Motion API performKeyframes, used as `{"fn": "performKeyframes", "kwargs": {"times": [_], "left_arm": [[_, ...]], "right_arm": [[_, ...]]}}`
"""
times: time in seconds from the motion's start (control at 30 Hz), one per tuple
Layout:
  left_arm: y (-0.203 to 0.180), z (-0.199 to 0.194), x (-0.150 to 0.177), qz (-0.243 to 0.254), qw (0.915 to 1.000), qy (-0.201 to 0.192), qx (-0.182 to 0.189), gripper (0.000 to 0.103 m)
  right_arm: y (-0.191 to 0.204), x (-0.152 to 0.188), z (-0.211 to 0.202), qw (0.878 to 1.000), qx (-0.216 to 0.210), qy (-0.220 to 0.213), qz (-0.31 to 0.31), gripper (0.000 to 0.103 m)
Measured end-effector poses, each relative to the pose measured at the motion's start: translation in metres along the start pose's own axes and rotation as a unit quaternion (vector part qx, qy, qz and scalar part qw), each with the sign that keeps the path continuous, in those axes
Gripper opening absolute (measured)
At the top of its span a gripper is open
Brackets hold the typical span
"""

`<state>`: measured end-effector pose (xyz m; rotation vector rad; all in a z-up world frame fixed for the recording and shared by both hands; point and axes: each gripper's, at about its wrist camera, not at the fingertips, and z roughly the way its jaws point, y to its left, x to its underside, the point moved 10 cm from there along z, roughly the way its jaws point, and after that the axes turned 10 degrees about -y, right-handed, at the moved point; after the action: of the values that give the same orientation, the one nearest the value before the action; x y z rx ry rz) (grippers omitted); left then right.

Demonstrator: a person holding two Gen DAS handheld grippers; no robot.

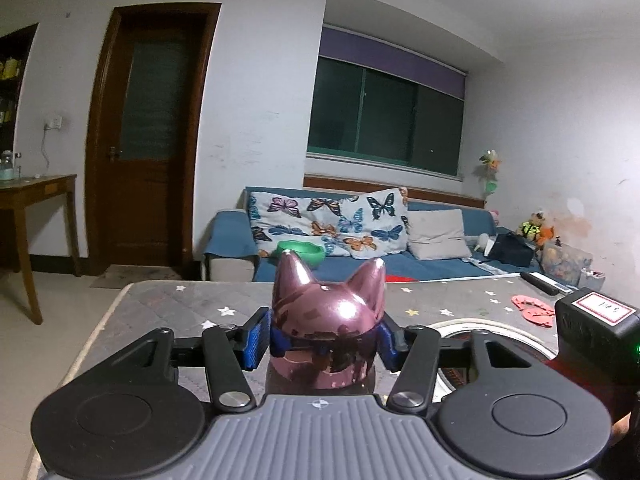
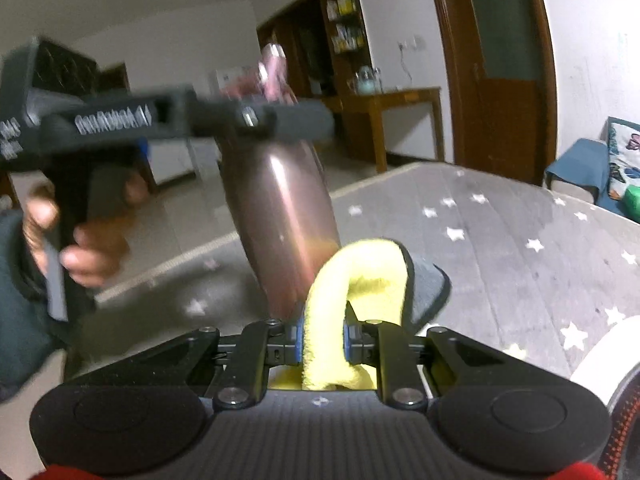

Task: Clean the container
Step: 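Hold the thermos upright with the left gripper while the right gripper wipes its lower body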

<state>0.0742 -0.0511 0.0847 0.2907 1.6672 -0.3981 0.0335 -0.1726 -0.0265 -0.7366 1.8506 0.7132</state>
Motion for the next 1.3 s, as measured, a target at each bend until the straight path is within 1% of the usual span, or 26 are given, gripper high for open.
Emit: {"fn": "performKeyframes", "kwargs": {"times": [0.1, 0.23, 0.37, 0.47, 0.57, 0.63, 0.7, 0.77, 1.07, 1.17, 1.3], "left_arm": [[-0.002, -0.001, 0.001, 0.014, 0.9999, 0.001, 0.005, 0.053], [-0.004, -0.004, 0.002, 0.027, 0.9992, 0.004, 0.030, 0.053], [-0.006, -0.006, 0.003, 0.035, 0.9967, 0.006, 0.073, 0.053], [-0.008, -0.006, 0.003, 0.048, 0.9933, 0.015, 0.104, 0.053], [-0.010, -0.003, 0.003, 0.054, 0.9905, 0.021, 0.125, 0.053], [-0.012, -0.001, 0.004, 0.057, 0.9896, 0.022, 0.130, 0.053], [-0.011, 0.000, 0.005, 0.053, 0.9897, 0.021, 0.131, 0.053], [-0.010, -0.001, 0.006, 0.049, 0.9905, 0.018, 0.127, 0.053], [-0.007, -0.004, 0.005, 0.040, 0.9940, 0.010, 0.101, 0.054], [-0.006, -0.004, 0.006, 0.037, 0.9947, 0.013, 0.095, 0.058], [-0.006, -0.005, 0.008, 0.031, 0.9952, 0.013, 0.092, 0.058]], "right_arm": [[0.003, -0.001, -0.004, 1.000, 0.001, 0.000, -0.009, 0.016], [0.012, -0.019, -0.007, 0.999, -0.001, -0.018, -0.028, 0.016], [0.022, -0.044, -0.019, 0.997, -0.004, -0.050, -0.050, 0.016], [0.038, -0.059, -0.030, 0.994, -0.013, -0.073, -0.077, 0.016], [0.053, -0.057, -0.036, 0.990, -0.010, -0.068, -0.126, 0.016], [0.059, -0.050, -0.037, 0.987, -0.008, -0.057, -0.152, 0.016], [0.065, -0.041, -0.035, 0.985, -0.006, -0.041, -0.169, 0.016], [0.068, -0.032, -0.032, 0.985, -0.005, -0.030, -0.170, 0.016], [0.066, 0.015, -0.016, 0.992, 0.007, 0.025, -0.122, 0.016], [0.064, 0.020, -0.018, 0.994, 0.013, 0.033, -0.106, 0.016], [0.062, 0.008, -0.031, 0.995, 0.021, 0.022, -0.097, 0.016]]}}
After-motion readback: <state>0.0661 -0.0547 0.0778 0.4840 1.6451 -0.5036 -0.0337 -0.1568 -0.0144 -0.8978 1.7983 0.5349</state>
